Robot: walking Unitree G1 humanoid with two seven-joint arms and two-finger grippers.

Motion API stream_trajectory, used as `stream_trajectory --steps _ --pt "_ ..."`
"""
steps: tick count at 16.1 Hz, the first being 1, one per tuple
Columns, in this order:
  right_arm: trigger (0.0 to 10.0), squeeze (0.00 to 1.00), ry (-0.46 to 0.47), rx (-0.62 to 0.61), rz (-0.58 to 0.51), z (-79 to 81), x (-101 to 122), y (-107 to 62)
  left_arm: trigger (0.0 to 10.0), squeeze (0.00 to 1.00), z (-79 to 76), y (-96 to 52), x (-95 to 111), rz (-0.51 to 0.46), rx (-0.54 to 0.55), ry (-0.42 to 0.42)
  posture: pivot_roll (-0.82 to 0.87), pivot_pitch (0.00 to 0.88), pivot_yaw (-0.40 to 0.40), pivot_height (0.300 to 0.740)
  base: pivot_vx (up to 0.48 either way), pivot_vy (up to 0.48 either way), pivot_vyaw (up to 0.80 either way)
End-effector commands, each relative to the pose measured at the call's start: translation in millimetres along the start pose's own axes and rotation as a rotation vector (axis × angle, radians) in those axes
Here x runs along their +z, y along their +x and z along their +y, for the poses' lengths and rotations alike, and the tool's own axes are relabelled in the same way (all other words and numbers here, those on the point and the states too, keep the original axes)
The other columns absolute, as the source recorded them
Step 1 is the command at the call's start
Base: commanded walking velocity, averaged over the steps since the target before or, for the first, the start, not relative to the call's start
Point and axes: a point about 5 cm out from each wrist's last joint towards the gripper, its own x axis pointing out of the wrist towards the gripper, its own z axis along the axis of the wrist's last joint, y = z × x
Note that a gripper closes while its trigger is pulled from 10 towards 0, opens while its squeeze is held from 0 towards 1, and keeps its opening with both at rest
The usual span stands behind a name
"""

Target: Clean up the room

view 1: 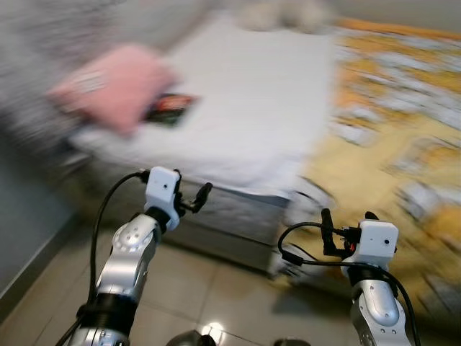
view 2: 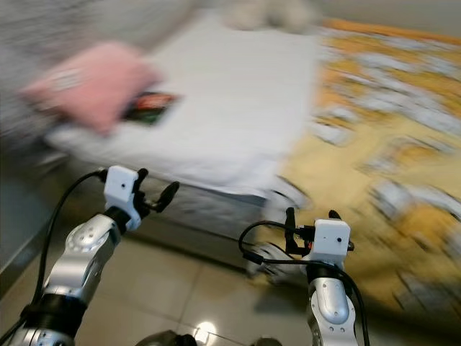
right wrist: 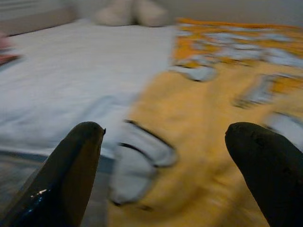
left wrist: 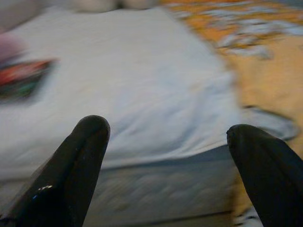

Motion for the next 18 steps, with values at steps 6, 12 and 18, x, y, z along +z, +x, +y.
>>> stream_trajectory --steps 6,12,18 --pt "10.0 0.31 -0.004 -0.033 0.003 -2.0 -0.9 -11.5 10.0 0.0 -7.3 2.2 -6.2 0.016 -0.073 -0.037 -0.05 0.082 0.072 0.74 0.0 0.0 -0.8" --pt "10.0 0.3 -0.025 -0.008 -0.001 1.7 1.1 -10.1 10.0 0.0 -4.3 18.5 -1.6 0.024 -0.084 -0.01 -0.06 0.074 0.073 0.74 0.0 0.0 -0.35" --pt "10.0 0.31 -0.027 -0.017 0.002 0.0 0.0 -14.6 10.0 0.0 -17.9 31.1 2.4 0.007 -0.129 0.012 -0.07 0.074 0.08 0.74 0.0 0.477 -0.8"
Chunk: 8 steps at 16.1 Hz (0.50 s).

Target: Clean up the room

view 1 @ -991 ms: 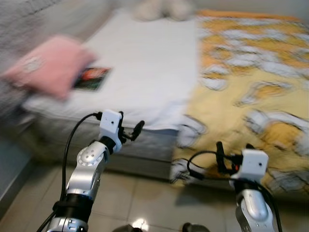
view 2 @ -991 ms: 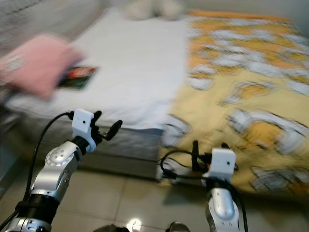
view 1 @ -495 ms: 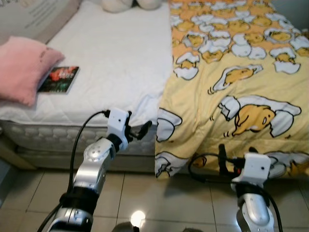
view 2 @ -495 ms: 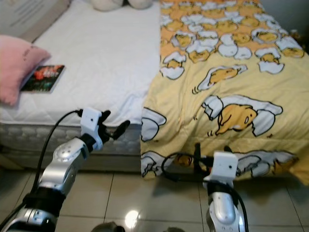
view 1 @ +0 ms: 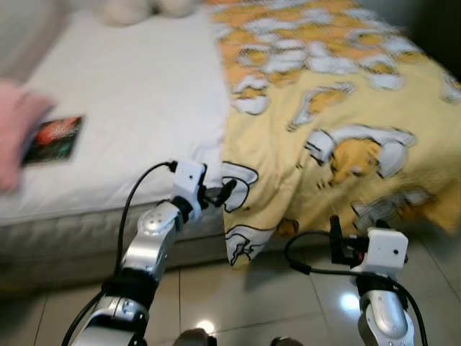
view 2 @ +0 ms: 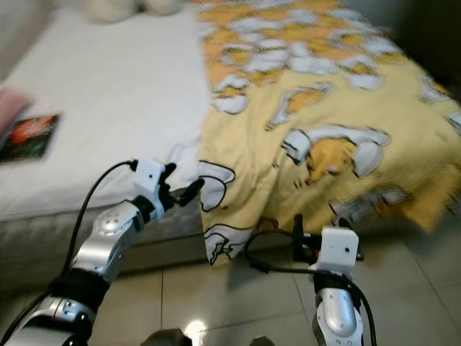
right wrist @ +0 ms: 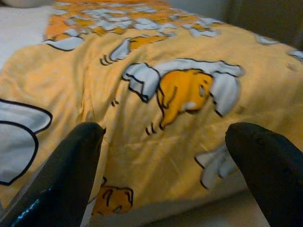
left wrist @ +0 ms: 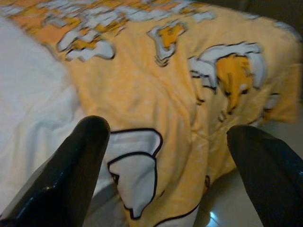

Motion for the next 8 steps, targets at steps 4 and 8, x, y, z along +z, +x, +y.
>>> stream_trajectory --steps 4,8 --pt "10.0 0.3 0.008 -0.006 -0.01 4.2 1.5 -3.1 10.0 0.0 -4.0 4.6 0.7 0.001 -0.024 0.031 -0.08 0.086 0.086 0.74 0.338 0.165 -0.2" --pt "10.0 0.29 0.012 0.0 -0.008 6.4 1.6 -3.2 10.0 0.0 -10.3 7.9 -1.4 0.026 -0.038 0.068 -0.08 0.094 0.086 0.74 0.353 0.0 0.0"
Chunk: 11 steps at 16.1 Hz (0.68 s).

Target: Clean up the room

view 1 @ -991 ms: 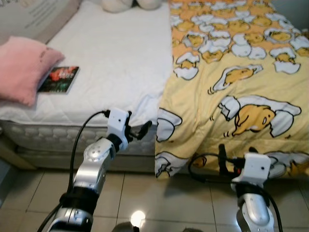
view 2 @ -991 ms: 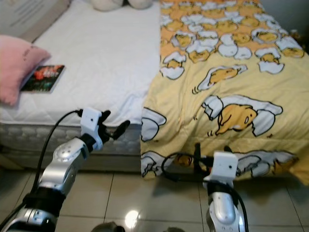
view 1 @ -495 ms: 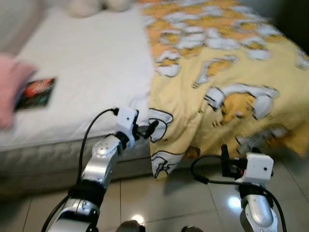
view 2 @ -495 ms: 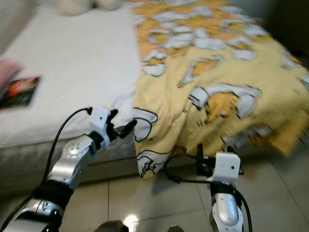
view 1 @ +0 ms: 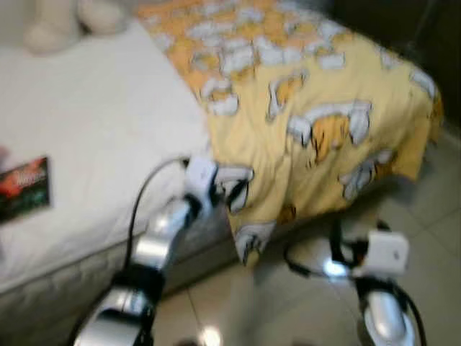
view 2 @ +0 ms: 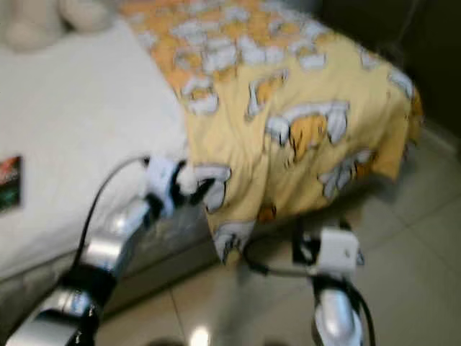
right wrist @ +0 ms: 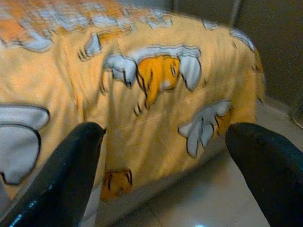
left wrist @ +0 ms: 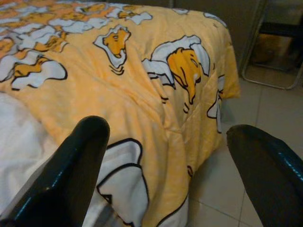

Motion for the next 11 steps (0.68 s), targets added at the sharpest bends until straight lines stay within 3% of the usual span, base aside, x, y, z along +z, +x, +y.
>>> stream_trajectory --steps 1,3,4,5,7,11 --pt "10.0 0.29 0.012 0.013 -0.027 5.6 6.0 3.1 10.0 0.0 6.6 -4.8 -7.9 0.03 0.043 -0.017 -0.08 0.093 0.086 0.74 0.0 0.0 0.0" --pt "10.0 0.29 0.011 0.015 -0.03 5.2 6.6 3.3 10.0 0.0 10.2 -5.6 -9.4 0.033 0.085 -0.072 -0.08 0.094 0.084 0.74 0.0 0.0 0.0" --pt "10.0 0.29 0.013 0.016 -0.038 4.6 7.9 3.2 10.0 0.0 15.9 -6.8 -16.3 0.053 0.18 -0.242 -0.08 0.094 0.084 0.74 0.469 0.0 0.0" --pt "10.0 0.29 0.017 0.017 -0.043 4.3 8.5 3.0 10.0 0.0 15.0 -6.8 -22.8 0.066 0.238 -0.362 -0.08 0.094 0.084 0.74 0.465 0.0 0.0" --pt "10.0 0.29 0.025 0.018 -0.047 4.6 9.2 2.1 10.0 0.0 2.0 -1.6 -25.1 0.068 0.221 -0.385 -0.08 0.1 0.074 0.74 0.474 0.0 0.0" --pt "10.0 0.3 0.022 0.031 -0.047 6.2 9.5 0.2 10.0 0.0 -23.3 9.6 -20.2 0.075 0.097 -0.319 -0.09 0.104 0.079 0.74 0.474 0.0 0.0"
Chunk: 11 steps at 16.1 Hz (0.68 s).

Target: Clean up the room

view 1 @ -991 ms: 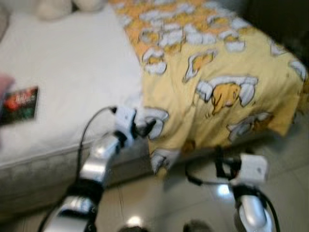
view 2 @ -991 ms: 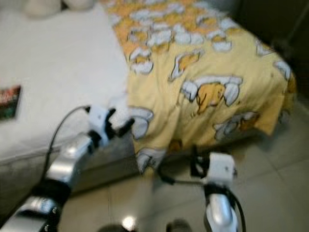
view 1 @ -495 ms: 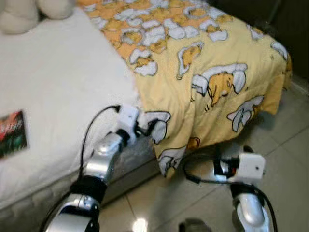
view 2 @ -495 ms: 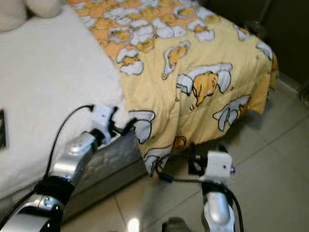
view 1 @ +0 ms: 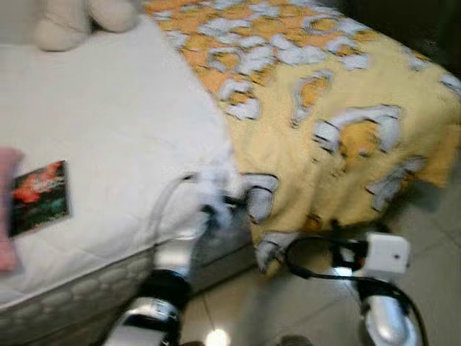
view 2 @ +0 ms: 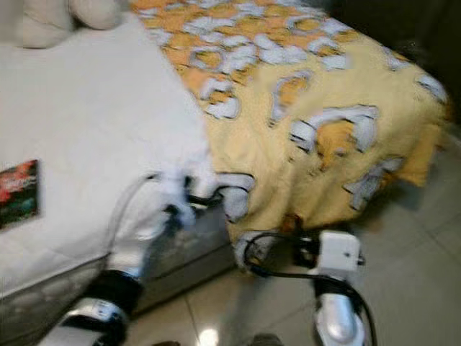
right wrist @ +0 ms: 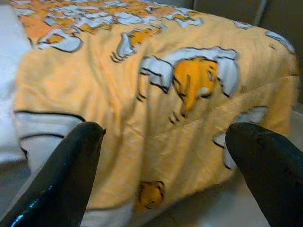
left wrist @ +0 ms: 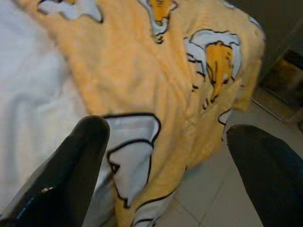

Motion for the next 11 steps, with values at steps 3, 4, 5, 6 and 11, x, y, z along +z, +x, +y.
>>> stream_trajectory --steps 3,4,5,6,11 --pt "10.0 0.3 0.03 0.021 -0.027 9.7 5.9 -1.1 10.0 0.0 15.1 -5.6 4.7 0.01 0.021 0.046 -0.1 0.108 0.088 0.74 0.436 0.0 0.0" --pt "10.0 0.3 0.033 0.02 -0.026 10.2 5.5 -2.3 10.0 0.0 14.5 -5.6 3.9 0.015 0.016 0.049 -0.1 0.111 0.09 0.74 0.428 0.0 0.0" --pt "10.0 0.3 0.034 0.02 -0.024 10.4 5.0 -3.3 10.0 0.0 13.7 -5.4 3.4 0.018 0.009 0.052 -0.1 0.113 0.091 0.74 0.431 0.0 0.0" --pt "10.0 0.3 0.035 0.019 -0.022 10.5 4.6 -4.1 10.0 0.0 12.5 -5.1 2.7 0.025 -0.003 0.052 -0.1 0.115 0.092 0.74 0.428 0.0 0.0" --pt "10.0 0.31 0.035 0.016 -0.001 11.9 3.1 -7.7 10.0 0.0 12.9 -0.5 4.8 0.059 -0.053 0.129 -0.1 0.128 0.092 0.74 0.086 0.0 -0.16"
